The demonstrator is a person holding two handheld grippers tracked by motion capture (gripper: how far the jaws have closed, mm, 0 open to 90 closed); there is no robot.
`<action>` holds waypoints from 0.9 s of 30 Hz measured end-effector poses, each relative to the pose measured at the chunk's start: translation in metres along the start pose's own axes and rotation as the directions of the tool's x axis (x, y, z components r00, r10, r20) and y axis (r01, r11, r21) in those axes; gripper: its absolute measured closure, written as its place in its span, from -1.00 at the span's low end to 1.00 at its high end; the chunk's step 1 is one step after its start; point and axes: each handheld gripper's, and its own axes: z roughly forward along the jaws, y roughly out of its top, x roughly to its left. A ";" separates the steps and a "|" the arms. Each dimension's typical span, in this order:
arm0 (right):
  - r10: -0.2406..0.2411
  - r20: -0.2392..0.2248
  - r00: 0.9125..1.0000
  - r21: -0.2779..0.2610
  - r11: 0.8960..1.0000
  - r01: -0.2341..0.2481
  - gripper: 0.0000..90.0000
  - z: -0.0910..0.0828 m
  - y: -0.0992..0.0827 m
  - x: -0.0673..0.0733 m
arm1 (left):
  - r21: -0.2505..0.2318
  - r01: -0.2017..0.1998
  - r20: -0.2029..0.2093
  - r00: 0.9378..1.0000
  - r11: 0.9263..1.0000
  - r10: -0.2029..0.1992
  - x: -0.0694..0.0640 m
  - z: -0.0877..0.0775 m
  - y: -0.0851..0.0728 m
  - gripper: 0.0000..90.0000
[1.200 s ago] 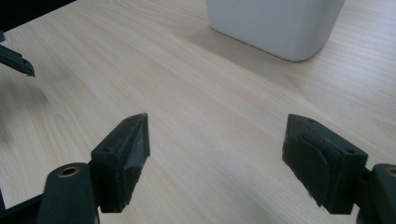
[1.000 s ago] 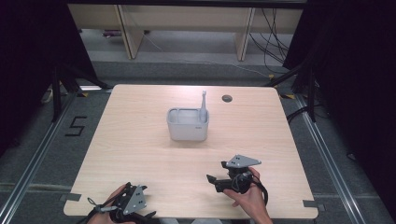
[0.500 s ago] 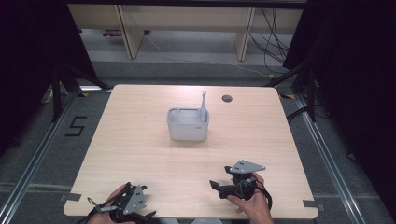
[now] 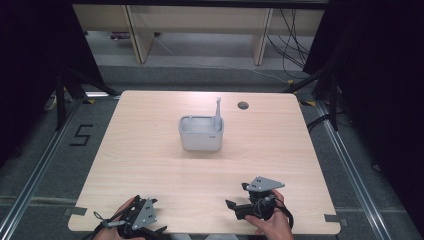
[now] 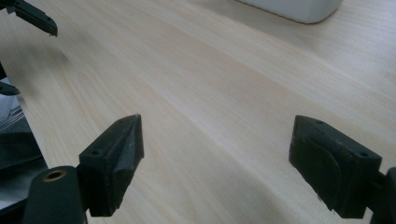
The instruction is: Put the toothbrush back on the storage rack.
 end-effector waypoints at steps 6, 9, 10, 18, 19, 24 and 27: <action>-0.028 -0.012 1.000 -0.003 1.000 0.028 -0.61 0.000 -0.003 0.001 | -0.005 0.007 0.004 1.000 1.000 -0.007 0.000 0.000 0.000 -0.66; -0.044 -0.012 0.999 0.010 0.999 0.044 -0.64 -0.001 -0.005 0.003 | -0.005 0.001 0.002 1.000 1.000 -0.001 0.000 0.000 0.000 -0.66; -0.037 -0.022 0.999 0.019 0.999 0.038 -0.64 -0.001 -0.006 0.004 | -0.004 0.000 -0.001 1.000 1.000 0.000 0.000 0.001 0.000 -0.66; -0.066 -0.030 0.997 0.044 0.997 0.068 -0.64 -0.002 -0.011 0.009 | -0.005 0.000 -0.003 1.000 1.000 0.000 0.000 0.001 0.000 -0.66; -0.062 -0.030 0.998 0.044 0.997 0.063 -0.64 -0.003 -0.012 0.010 | -0.004 0.000 -0.004 1.000 1.000 0.000 0.000 0.001 0.000 -0.66; -0.049 -0.010 0.999 0.063 0.997 0.049 -0.64 -0.006 -0.016 0.012 | -0.005 0.000 -0.002 1.000 1.000 0.000 0.000 0.001 0.000 -0.66; -0.070 -0.023 0.997 0.066 0.995 0.071 -0.64 -0.006 -0.018 0.011 | -0.005 0.001 -0.002 1.000 1.000 -0.001 0.000 0.001 0.000 -0.66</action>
